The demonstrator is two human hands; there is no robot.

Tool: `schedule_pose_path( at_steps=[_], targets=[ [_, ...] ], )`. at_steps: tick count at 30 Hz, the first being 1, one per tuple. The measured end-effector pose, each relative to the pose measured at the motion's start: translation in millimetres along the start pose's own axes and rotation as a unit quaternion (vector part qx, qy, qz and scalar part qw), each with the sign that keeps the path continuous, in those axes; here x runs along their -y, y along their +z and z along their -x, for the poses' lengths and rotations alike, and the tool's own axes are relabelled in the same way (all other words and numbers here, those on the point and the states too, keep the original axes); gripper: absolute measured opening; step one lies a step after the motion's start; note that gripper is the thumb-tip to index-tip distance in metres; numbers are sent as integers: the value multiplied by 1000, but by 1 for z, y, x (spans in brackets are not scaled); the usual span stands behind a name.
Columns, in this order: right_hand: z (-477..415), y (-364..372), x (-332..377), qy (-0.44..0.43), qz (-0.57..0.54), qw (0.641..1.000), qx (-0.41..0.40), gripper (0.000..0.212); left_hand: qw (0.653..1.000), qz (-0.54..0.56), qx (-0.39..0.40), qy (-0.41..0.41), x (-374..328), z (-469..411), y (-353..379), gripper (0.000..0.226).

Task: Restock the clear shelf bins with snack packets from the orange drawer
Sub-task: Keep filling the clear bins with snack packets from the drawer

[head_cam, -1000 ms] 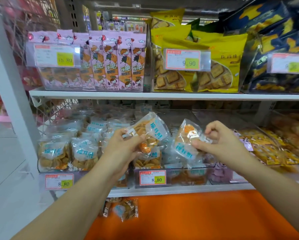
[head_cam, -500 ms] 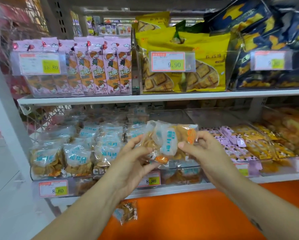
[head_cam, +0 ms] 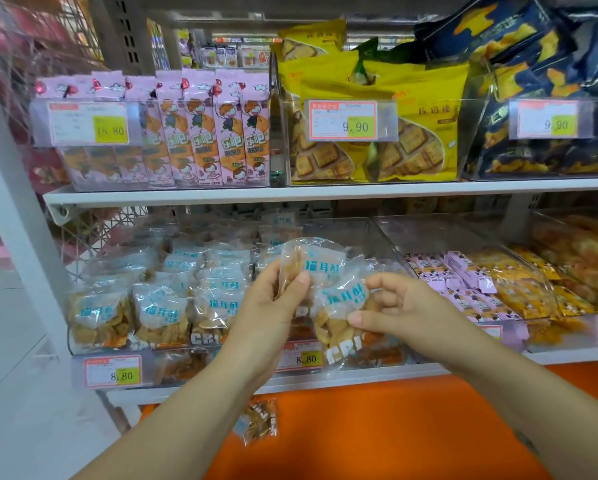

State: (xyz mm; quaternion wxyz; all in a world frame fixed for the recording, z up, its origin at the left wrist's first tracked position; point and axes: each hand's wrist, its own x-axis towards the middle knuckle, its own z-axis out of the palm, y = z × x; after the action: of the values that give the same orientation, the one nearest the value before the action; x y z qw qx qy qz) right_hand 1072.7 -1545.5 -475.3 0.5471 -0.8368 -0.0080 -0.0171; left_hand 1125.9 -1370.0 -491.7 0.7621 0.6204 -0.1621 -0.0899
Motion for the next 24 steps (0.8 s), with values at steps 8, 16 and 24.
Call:
schedule_pose_path(
  at_steps=[8,16,24],
  targets=[
    [-7,14,-2,11,-125,992,-34,30,996,-86,25,-30,6,1,0,61],
    [-13,18,-6,-29,-146,988,-43,35,997,-77,8,13,4,-6,-3,33],
    [-10,21,-8,-27,-178,980,-81,37,997,3,67,-37,6,-7,-5,35]
  ],
)
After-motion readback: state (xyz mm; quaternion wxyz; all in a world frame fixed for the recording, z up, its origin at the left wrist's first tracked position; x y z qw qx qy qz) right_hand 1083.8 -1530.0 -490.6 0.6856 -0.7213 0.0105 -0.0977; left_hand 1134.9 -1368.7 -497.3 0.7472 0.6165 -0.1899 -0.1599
